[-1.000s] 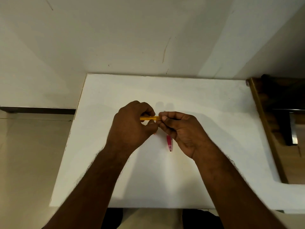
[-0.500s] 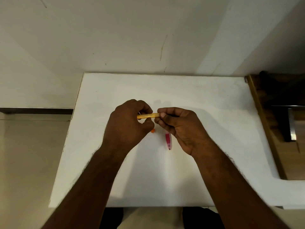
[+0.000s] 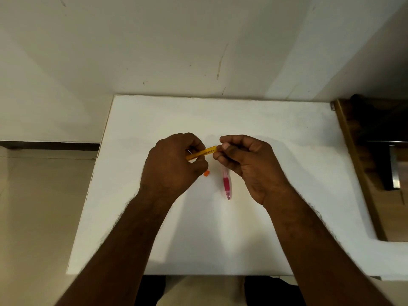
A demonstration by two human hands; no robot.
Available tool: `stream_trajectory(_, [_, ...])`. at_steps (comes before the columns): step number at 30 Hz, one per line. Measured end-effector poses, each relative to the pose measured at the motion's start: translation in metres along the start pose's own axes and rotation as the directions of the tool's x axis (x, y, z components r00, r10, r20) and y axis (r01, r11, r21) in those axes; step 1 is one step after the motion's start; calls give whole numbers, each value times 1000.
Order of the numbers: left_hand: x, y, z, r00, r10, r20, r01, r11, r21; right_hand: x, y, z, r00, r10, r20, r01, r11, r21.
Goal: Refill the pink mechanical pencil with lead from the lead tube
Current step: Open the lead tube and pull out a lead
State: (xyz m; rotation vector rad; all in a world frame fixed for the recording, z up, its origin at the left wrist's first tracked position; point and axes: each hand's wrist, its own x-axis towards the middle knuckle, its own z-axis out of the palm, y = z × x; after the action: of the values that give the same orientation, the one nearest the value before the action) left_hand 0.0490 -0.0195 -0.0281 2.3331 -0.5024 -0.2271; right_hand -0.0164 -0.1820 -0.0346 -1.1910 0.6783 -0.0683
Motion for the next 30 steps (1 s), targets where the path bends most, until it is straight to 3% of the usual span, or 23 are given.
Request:
stream_trajectory(8, [0,1,0,1000,-6,9,6,1000,5,3,5,1,995,-85,-52,76,984,-159])
stream_trajectory(15, [2,-7,5,998,-69,3,69,991,-119,8,3,-7,928,-348,-134,269,873,-406])
stream_trajectory(21, [5,-15,12,992,-108,-59,105,993,-54,10,-6,-23,847,-470,-248,362,852,-379])
stream_trajectory(30, [6,-17,24,988,-156,-3,156,986,53,10,-2,-20,862,-457,-220,349,849,-397])
